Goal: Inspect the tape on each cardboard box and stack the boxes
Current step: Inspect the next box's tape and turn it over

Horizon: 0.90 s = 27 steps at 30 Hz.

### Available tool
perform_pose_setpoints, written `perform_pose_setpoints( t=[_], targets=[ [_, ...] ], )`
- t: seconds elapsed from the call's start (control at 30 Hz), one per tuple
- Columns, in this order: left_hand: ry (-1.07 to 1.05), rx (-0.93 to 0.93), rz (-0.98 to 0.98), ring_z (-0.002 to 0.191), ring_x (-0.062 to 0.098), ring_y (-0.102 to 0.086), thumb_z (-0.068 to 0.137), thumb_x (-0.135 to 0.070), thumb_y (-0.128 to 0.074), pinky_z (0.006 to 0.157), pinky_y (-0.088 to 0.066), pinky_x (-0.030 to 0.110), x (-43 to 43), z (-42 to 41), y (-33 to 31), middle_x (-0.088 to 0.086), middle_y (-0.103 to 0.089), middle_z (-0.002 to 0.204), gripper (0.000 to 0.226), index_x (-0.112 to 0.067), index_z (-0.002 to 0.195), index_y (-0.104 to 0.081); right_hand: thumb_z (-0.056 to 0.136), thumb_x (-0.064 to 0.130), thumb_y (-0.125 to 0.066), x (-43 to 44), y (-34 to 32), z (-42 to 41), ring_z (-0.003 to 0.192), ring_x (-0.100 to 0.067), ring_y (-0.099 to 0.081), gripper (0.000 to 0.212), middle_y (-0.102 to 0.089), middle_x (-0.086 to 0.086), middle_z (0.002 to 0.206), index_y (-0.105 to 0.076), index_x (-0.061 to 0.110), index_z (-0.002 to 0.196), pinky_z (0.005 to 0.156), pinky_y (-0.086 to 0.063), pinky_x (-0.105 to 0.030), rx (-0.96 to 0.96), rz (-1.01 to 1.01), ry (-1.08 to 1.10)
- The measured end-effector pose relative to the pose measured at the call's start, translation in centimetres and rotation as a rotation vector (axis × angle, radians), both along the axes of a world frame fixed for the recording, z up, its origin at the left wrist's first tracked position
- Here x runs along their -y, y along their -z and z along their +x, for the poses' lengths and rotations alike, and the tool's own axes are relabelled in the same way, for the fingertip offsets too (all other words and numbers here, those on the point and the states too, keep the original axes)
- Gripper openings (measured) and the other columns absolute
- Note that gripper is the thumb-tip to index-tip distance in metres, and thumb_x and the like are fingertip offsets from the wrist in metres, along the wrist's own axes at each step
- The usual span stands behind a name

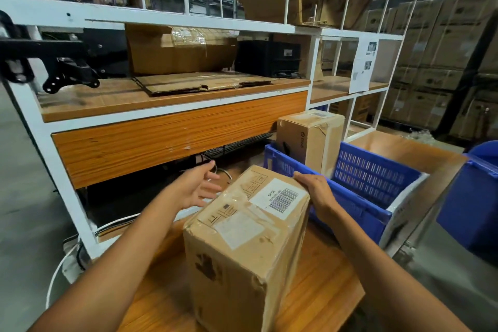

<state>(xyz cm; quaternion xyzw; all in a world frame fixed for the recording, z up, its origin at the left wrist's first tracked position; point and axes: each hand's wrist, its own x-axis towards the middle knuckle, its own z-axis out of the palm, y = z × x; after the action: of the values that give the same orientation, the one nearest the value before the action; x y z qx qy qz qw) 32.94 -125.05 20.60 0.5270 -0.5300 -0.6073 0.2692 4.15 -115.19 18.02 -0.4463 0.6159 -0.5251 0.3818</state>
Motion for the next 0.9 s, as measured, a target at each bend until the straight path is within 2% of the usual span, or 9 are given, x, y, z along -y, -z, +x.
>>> perform_pose_setpoints(
  t=[0.13, 0.27, 0.4, 0.47, 0.57, 0.63, 0.77, 0.83, 0.9],
  targets=[
    [0.085, -0.056, 0.023, 0.114, 0.032, -0.065, 0.088, -0.068, -0.052, 0.101, -0.049, 0.046, 0.7, -1.9, 3.5, 0.018, -0.064, 0.131, 0.073, -0.009, 0.13, -0.06, 0.099, 0.053, -0.049, 1.0, 1.1, 1.8, 0.088, -0.032, -0.074, 0.046, -0.076, -0.014, 0.09, -0.07, 0.015, 0.087, 0.09, -0.056, -0.047, 0.07, 0.073, 0.155],
    [0.159, -0.179, -0.042, 0.083, 0.015, -0.075, 0.068, -0.072, -0.071, 0.075, -0.057, 0.031, -1.5, -3.7, 2.6, 0.005, -0.078, 0.095, 0.066, -0.018, 0.105, -0.074, 0.095, 0.068, -0.042, 0.4, 0.8, 2.7, 0.099, -0.035, -0.069, 0.058, -0.074, -0.012, 0.1, -0.063, 0.016, 0.106, 0.1, -0.049, -0.059, 0.292, 0.262, 0.243],
    [0.172, -0.162, -0.024, 0.087, 0.02, -0.075, 0.105, -0.052, -0.027, 0.075, -0.059, 0.033, -3.1, -4.1, 1.7, 0.006, -0.077, 0.1, 0.055, -0.015, 0.113, -0.067, 0.097, 0.071, -0.036, -1.1, -1.8, 3.1, 0.104, -0.041, -0.067, 0.068, -0.075, -0.019, 0.098, -0.066, 0.011, 0.09, 0.104, -0.044, -0.061, 0.41, 0.302, 0.152],
    [0.136, -0.203, -0.04, 0.089, 0.025, -0.074, 0.104, -0.058, -0.024, 0.074, -0.059, 0.036, -3.6, -4.4, 0.5, 0.014, -0.075, 0.105, 0.065, -0.014, 0.108, -0.072, 0.099, 0.068, -0.035, -1.1, -2.7, 3.2, 0.095, -0.038, -0.071, 0.074, -0.076, -0.019, 0.093, -0.072, 0.007, 0.08, 0.099, -0.051, -0.054, 0.492, 0.176, 0.139],
    [-0.019, -0.303, -0.1, 0.094, 0.033, -0.072, 0.096, -0.071, -0.031, 0.083, -0.056, 0.045, -4.1, -4.9, -1.5, 0.017, -0.074, 0.105, 0.071, -0.016, 0.108, -0.074, 0.1, 0.059, -0.044, -0.9, -3.8, 3.3, 0.066, -0.028, -0.067, 0.076, -0.066, -0.012, 0.072, -0.067, -0.01, 0.08, 0.068, -0.057, -0.039, 0.682, 0.009, 0.174],
    [-0.115, -0.331, -0.166, 0.106, 0.034, -0.068, 0.087, -0.08, -0.038, 0.092, -0.053, 0.053, -4.7, -4.7, -1.9, 0.016, -0.07, 0.117, 0.073, -0.025, 0.123, -0.067, 0.098, 0.047, -0.054, -0.8, -3.7, 3.5, 0.053, -0.021, -0.06, 0.053, -0.058, -0.005, 0.06, -0.063, 0.005, 0.068, 0.053, -0.053, -0.03, 0.803, -0.032, 0.223],
    [-0.131, -0.45, -0.188, 0.104, 0.026, -0.07, 0.094, -0.067, -0.042, 0.09, -0.056, 0.046, -6.2, -4.3, 0.3, 0.005, -0.072, 0.116, 0.057, -0.027, 0.131, -0.058, 0.094, 0.024, -0.062, -1.8, -1.5, 5.3, 0.067, -0.023, -0.065, 0.018, -0.069, -0.008, 0.075, -0.069, 0.008, 0.09, 0.065, -0.054, -0.035, 0.696, 0.02, 0.167],
    [-0.116, -0.473, -0.193, 0.082, 0.015, -0.074, 0.103, -0.051, -0.037, 0.071, -0.059, 0.033, -7.5, -4.1, 2.0, -0.002, -0.078, 0.091, 0.039, -0.024, 0.114, -0.064, 0.093, 0.02, -0.062, -2.3, 0.3, 5.9, 0.079, -0.027, -0.068, 0.017, -0.075, -0.012, 0.084, -0.073, 0.007, 0.094, 0.072, -0.057, -0.038, 0.646, -0.003, 0.15],
    [-0.182, -0.441, -0.21, 0.073, 0.011, -0.074, 0.105, -0.043, -0.039, 0.058, -0.056, 0.027, -8.6, -3.8, 3.9, -0.001, -0.078, 0.09, 0.034, -0.023, 0.112, -0.065, 0.091, 0.024, -0.065, -2.6, 2.0, 6.0, 0.096, -0.029, -0.068, 0.021, -0.074, -0.015, 0.105, -0.075, 0.008, 0.101, 0.085, -0.056, -0.042, 0.483, -0.019, 0.172]
  ],
)
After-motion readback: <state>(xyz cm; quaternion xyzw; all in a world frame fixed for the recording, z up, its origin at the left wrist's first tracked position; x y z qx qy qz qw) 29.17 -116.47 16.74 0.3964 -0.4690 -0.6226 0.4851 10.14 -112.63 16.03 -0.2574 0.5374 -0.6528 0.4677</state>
